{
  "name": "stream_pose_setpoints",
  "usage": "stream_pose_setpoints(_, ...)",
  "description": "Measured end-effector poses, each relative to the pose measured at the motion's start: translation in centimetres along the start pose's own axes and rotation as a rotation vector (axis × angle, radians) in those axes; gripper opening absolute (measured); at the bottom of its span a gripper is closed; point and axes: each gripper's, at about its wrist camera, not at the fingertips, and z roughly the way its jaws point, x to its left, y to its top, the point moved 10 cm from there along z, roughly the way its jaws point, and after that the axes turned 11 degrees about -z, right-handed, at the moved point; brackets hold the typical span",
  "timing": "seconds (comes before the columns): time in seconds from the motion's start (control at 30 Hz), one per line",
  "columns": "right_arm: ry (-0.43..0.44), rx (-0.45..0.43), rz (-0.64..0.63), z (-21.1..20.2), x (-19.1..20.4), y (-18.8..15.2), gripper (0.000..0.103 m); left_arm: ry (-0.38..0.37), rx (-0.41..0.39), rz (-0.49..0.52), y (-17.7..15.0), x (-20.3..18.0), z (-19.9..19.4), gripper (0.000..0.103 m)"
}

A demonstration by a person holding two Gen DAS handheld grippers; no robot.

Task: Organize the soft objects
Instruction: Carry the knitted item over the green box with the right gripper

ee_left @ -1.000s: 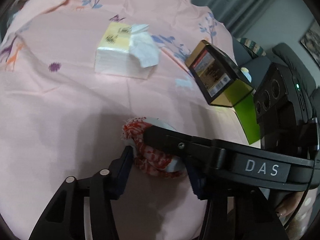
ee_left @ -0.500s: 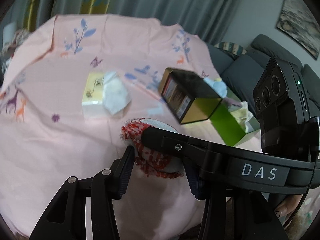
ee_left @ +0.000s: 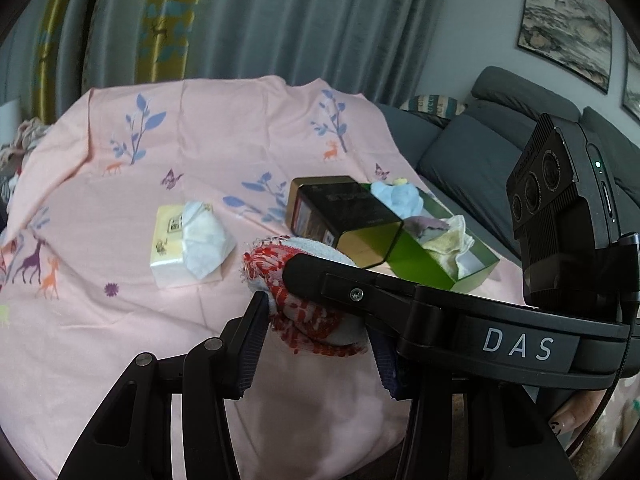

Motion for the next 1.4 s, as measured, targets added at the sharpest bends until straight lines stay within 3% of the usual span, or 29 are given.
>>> stream_pose_setpoints(0.7, -0.019, -0.092, 0.000, -3.9, -0.3, 0.9, 0.041, -0.017, -0.036, 0.089, 0.7, -4.5, -0.9, 0.049)
stream_pose_setpoints(1.4, -0.080, -0.174, 0.044, -7.6, -3.4, 1.5, 0.041, -0.071, -0.024, 0.178, 1.0, -9.2, 0.6, 0.050)
